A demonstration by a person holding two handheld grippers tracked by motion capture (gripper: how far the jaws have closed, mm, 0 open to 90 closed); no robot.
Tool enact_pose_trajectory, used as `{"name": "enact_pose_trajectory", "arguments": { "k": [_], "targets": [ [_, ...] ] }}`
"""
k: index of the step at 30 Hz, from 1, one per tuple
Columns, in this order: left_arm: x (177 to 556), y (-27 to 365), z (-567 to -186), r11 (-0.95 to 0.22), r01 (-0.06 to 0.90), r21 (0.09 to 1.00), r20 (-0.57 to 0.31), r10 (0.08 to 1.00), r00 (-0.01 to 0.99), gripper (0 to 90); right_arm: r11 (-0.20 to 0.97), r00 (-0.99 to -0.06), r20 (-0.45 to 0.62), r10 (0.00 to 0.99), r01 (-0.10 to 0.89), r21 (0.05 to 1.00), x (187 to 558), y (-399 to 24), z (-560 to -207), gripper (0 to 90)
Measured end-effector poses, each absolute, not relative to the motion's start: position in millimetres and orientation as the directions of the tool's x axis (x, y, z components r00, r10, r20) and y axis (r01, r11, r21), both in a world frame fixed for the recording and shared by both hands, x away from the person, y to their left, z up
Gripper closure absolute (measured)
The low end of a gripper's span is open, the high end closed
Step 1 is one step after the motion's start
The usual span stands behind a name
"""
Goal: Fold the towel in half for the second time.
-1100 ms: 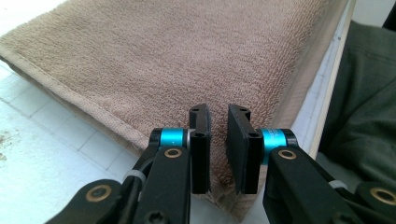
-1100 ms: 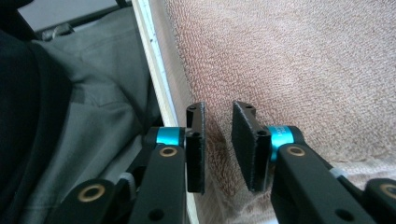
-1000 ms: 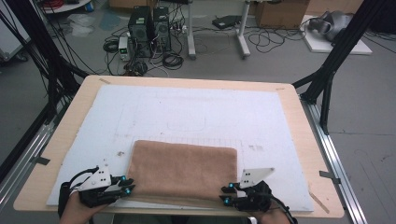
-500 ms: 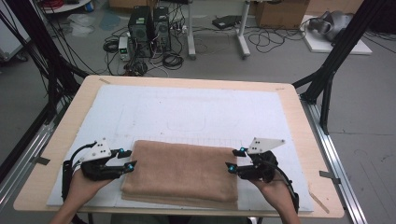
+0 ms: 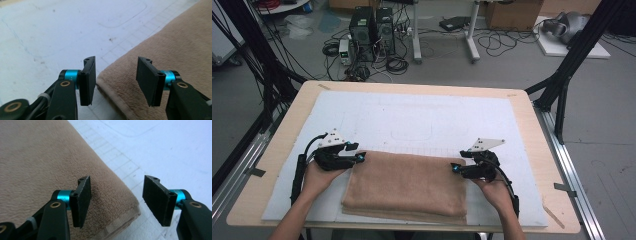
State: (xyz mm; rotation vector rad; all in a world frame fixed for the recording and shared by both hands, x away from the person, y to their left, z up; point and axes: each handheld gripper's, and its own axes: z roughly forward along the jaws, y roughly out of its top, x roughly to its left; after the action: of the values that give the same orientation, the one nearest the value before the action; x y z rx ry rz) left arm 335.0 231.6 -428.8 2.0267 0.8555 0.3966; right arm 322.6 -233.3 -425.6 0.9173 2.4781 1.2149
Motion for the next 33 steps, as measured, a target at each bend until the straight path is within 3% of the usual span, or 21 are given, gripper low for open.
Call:
{"name": "enact_pose_trajectory", "arguments": {
  "k": [6, 11, 18, 22, 33],
  "targets": [
    [343.2, 228.1, -440.5, -0.404, 0.472, 0.784, -0.074, 0.694, 0.716, 46.2, 0.470, -0.775, 0.096, 0.624, 0.471, 0.747, 328.7, -230.5, -439.2, 39.1],
    [346.4, 228.9, -445.2, -0.388, 0.501, 0.774, -0.119, 0.687, 0.717, 47.8, 0.469, -0.779, 0.134, 0.612, 0.494, 0.732, 331.3, -229.4, -443.8, 45.7],
    [343.7, 226.6, -444.1, -0.404, 0.488, 0.773, -0.112, 0.671, 0.733, 63.7, 0.483, -0.799, 0.141, 0.585, 0.483, 0.730, 329.3, -227.6, -442.2, 66.7],
    [339.5, 224.2, -441.0, -0.444, 0.451, 0.775, -0.054, 0.664, 0.746, 73.1, 0.506, -0.810, 0.124, 0.573, 0.469, 0.724, 328.2, -226.8, -438.6, 75.5],
    [331.5, 227.4, -428.7, -0.430, 0.405, 0.807, -0.004, 0.681, 0.732, 78.0, 0.508, -0.820, 0.108, 0.562, 0.445, 0.737, 329.2, -227.4, -427.9, 76.9]
  ]
}}
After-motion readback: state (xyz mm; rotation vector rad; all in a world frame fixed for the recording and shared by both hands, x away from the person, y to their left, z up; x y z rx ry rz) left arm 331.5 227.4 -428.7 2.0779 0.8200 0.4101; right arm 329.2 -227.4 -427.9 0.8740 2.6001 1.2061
